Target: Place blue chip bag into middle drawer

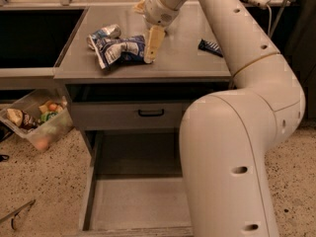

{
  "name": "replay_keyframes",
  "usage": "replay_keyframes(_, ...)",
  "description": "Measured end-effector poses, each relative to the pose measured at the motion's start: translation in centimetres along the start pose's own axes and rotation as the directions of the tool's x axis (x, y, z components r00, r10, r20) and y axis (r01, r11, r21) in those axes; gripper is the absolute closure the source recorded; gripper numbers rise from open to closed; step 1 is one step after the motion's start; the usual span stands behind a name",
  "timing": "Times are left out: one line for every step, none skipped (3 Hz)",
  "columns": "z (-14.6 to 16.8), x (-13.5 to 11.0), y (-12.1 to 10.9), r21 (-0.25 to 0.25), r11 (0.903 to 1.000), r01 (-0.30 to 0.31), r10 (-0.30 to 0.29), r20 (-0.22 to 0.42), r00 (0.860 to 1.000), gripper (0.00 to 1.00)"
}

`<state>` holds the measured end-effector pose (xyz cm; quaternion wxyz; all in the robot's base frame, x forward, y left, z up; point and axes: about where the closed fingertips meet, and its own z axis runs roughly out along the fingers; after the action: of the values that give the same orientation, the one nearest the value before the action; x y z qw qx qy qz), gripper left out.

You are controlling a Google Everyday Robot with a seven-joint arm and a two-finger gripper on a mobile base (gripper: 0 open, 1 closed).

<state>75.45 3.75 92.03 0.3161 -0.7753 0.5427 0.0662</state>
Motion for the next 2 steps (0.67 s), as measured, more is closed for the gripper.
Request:
replay_keyframes(0.0, 0.0, 0.0, 0.000, 1.0000, 0.000, 0.000, 0.000, 1.000, 0.00)
replay_keyframes(1.9, 0.5, -0.9, 0.014, 0.9999, -0.007, 0.007, 0.016, 1.000, 0.00)
